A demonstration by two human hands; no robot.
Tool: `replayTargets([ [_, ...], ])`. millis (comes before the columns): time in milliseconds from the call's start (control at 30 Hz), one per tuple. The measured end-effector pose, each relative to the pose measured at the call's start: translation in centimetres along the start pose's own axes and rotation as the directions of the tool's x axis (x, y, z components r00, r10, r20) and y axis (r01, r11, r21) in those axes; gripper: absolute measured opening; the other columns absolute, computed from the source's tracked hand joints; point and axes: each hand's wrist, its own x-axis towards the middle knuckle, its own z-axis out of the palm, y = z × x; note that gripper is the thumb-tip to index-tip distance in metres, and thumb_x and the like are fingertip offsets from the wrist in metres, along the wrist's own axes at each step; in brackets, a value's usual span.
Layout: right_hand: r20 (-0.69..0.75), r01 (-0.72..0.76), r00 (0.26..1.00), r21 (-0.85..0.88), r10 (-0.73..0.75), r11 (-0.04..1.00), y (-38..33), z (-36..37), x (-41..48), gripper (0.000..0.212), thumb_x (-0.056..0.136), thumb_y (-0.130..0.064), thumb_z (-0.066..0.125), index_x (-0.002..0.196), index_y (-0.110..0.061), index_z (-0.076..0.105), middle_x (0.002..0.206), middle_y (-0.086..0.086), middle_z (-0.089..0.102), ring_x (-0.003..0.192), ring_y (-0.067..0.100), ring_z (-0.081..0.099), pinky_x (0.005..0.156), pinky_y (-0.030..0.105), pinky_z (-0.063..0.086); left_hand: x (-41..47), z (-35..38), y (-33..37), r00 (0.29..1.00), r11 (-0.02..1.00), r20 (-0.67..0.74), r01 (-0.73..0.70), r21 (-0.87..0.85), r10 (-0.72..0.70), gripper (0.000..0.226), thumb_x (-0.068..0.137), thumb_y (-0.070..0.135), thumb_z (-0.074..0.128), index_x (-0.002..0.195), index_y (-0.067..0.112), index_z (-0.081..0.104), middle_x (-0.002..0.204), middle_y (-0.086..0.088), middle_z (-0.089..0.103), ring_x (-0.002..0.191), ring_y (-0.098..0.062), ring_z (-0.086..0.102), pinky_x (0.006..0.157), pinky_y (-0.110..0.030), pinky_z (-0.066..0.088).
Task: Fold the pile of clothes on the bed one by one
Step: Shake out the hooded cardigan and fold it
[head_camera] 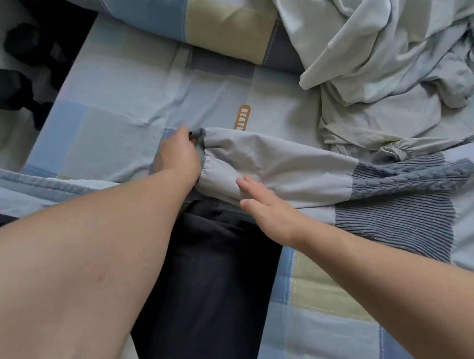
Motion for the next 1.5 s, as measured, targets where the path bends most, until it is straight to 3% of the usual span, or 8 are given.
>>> replayTargets([
  [200, -0.473, 0.068, 0.88, 0.056, -0.033, 0.996, 1.6, -1.8, -1.4, 0.049, 0.099, -0.026, 0.049, 0.147, -0.021, 0.049, 0.148, -0.002, 0.051, 0.138, 0.014, 0.044, 0.115, 0.029, 0.031, -2.9, 1.5, 4.5, 0.909, 0.893, -0.148, -0.332, 0.304, 0.389, 0.056, 0.094, 0.036, 0.057, 0.147, 0.029, 0.038, 0.158, -0.003, 0.029, 0.144, -0.03, 0.027, 0.112, -0.046, 0.024],
  [433, -0.733, -0.452, 0.632, -0.085, 0.252, 0.888, 8.8, -9.0, -4.9, 0.074, 0.095, -0.031, 0.05, 0.16, -0.029, 0.014, 0.169, 0.004, -0.002, 0.154, 0.026, 0.001, 0.121, 0.056, 0.007, -7.7, 8.6, 8.3, 0.724, 0.691, 0.419, -0.674, 0.261, 0.548, 0.057, 0.103, 0.053, 0.032, 0.156, 0.039, 0.02, 0.17, 0.003, 0.005, 0.155, -0.025, 0.007, 0.121, -0.05, 0.012],
  [633, -0.563, 0.082, 0.815, -0.119, -0.135, 0.989, 12.5, -14.5, -9.8, 0.044, 0.096, -0.022, 0.057, 0.14, -0.025, 0.055, 0.134, -0.009, 0.061, 0.123, 0.009, 0.055, 0.107, 0.028, 0.042, -10.9, 11.4, 11.8, 0.964, 0.903, 0.152, -0.258, 0.342, 0.218, 0.065, 0.093, 0.023, 0.049, 0.154, 0.025, 0.027, 0.168, -0.007, 0.007, 0.154, -0.034, 0.005, 0.121, -0.054, 0.005],
  [733, -0.74, -0.133, 0.662, -0.272, -0.119, 0.953, 15.8, -19.9, -11.4, 0.049, 0.091, -0.024, 0.051, 0.139, -0.025, 0.055, 0.135, 0.0, 0.059, 0.126, 0.023, 0.051, 0.105, 0.044, 0.042, -12.6, 12.6, 16.3, 0.767, 0.762, -0.006, -0.637, 0.115, 0.642, 0.048, 0.083, 0.021, 0.052, 0.13, 0.017, 0.059, 0.147, -0.008, 0.05, 0.137, -0.034, 0.04, 0.112, -0.046, 0.03],
  [833, -0.567, -0.409, 0.813, -0.392, 0.133, 0.824, 18.3, -25.0, -12.1, 0.052, 0.089, -0.023, 0.052, 0.138, -0.041, 0.052, 0.141, -0.003, 0.053, 0.135, 0.025, 0.043, 0.11, 0.048, 0.027, -13.9, 14.4, 21.9, 0.677, 0.686, 0.176, -0.728, 0.016, 0.714, 0.042, 0.096, 0.043, 0.044, 0.128, 0.023, 0.062, 0.134, -0.002, 0.062, 0.127, -0.029, 0.052, 0.104, -0.041, 0.038],
  [1133, -0.398, -0.31, 0.915, -0.798, -0.065, 0.516, 22.7, -27.0, -15.8, 0.015, 0.083, -0.021, 0.06, 0.084, -0.031, 0.049, 0.111, -0.002, 0.055, 0.115, 0.028, 0.05, 0.114, 0.052, 0.013, -14.4, 15.1, 26.2, 0.811, 0.861, 0.337, -0.508, 0.004, 0.477, 0.056, 0.088, 0.081, 0.037, 0.087, 0.028, 0.056, 0.096, 0.005, 0.062, 0.1, -0.026, 0.06, 0.083, -0.041, 0.044],
  [1300, -0.334, -0.161, 0.923, -0.785, -0.191, 0.598, 23.9, -27.2, -16.2, 0.026, 0.075, -0.017, 0.065, 0.074, -0.029, 0.041, 0.111, 0.001, 0.059, 0.106, 0.03, 0.056, 0.107, 0.043, 0.024, -14.8, 14.0, 26.1, 0.711, 0.661, 0.49, -0.683, 0.311, 0.505, 0.035, 0.086, 0.067, 0.062, 0.098, 0.034, 0.057, 0.107, 0.004, 0.062, 0.118, -0.028, 0.053, 0.097, -0.047, 0.036],
  [1500, -0.394, -0.118, 0.885, -0.704, -0.247, 0.701, 23.9, -26.8, -16.3, 0.026, 0.07, -0.05, 0.059, 0.076, -0.027, 0.05, 0.145, 0.001, 0.049, 0.134, 0.03, 0.041, 0.111, 0.048, 0.025, -15.3, 14.7, 26.4, 0.929, 0.929, 0.054, -0.369, 0.033, 0.367, 0.017, 0.1, 0.042, 0.049, 0.102, 0.026, 0.053, 0.123, -0.006, 0.062, 0.118, -0.035, 0.051, 0.093, -0.047, 0.038],
])
